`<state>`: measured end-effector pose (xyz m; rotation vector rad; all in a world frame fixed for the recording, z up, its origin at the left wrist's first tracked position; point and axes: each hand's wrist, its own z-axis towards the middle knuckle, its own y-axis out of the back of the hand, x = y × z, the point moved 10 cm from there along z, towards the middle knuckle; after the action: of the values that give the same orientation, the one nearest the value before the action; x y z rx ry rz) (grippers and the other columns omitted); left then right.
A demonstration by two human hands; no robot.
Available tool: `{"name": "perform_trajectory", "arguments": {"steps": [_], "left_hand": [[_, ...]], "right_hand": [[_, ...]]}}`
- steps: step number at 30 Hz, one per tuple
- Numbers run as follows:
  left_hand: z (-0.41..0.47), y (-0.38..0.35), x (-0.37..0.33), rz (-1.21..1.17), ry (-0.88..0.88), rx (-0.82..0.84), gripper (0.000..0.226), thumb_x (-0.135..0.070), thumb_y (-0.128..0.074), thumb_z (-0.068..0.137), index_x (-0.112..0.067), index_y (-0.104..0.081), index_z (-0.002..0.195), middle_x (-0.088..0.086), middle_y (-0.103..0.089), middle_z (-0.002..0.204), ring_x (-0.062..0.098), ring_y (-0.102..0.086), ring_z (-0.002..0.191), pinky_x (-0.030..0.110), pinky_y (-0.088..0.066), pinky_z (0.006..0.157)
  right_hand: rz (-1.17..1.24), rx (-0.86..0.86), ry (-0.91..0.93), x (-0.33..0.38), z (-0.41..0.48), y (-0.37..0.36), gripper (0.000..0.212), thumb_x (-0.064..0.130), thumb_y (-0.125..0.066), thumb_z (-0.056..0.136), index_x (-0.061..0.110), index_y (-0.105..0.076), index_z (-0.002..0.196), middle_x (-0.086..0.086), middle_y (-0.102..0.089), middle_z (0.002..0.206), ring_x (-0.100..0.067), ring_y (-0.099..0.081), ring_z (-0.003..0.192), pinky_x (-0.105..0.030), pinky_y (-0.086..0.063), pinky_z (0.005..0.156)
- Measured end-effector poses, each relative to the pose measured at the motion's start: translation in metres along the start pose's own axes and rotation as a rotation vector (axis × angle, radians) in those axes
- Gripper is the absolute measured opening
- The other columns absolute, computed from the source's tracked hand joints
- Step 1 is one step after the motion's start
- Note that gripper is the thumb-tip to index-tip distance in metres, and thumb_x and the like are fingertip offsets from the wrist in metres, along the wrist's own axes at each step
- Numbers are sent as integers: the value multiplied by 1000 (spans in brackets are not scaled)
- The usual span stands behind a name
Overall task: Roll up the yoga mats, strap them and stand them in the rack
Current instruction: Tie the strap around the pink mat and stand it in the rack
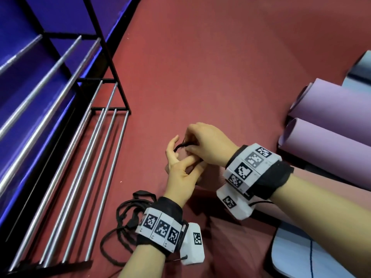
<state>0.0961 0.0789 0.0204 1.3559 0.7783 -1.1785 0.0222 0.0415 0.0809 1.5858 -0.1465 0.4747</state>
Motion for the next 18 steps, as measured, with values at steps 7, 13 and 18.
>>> {"name": "perform_trajectory", "arguments": {"steps": [7, 13, 18], "left_hand": [[-2, 19, 26, -187, 193, -189, 39, -11, -70, 82, -32, -38, 92, 2, -43, 110, 10, -52, 94, 26, -42, 84], [9, 9, 28, -206, 229, -41, 43, -21, -71, 82, -20, -51, 121, -2, -55, 125, 12, -54, 114, 32, -45, 98], [11, 10, 14, -129, 161, -8, 51, -16, -66, 87, -19, -49, 135, 0, -53, 123, 8, -51, 112, 32, -40, 105]], "right_hand": [[318, 46, 30, -20, -4, 7, 26, -4, -51, 85, 20, -53, 76, 2, -52, 84, -9, -50, 72, -24, -39, 71], [-159, -116, 2, -24, -6, 20, 18, 2, -52, 86, 7, -68, 89, -11, -52, 101, -33, -56, 86, -37, -45, 73], [-291, -64, -141, -30, 2, 21, 32, 17, -50, 94, 13, -63, 123, -12, -58, 113, -32, -52, 106, -39, -46, 83]]}}
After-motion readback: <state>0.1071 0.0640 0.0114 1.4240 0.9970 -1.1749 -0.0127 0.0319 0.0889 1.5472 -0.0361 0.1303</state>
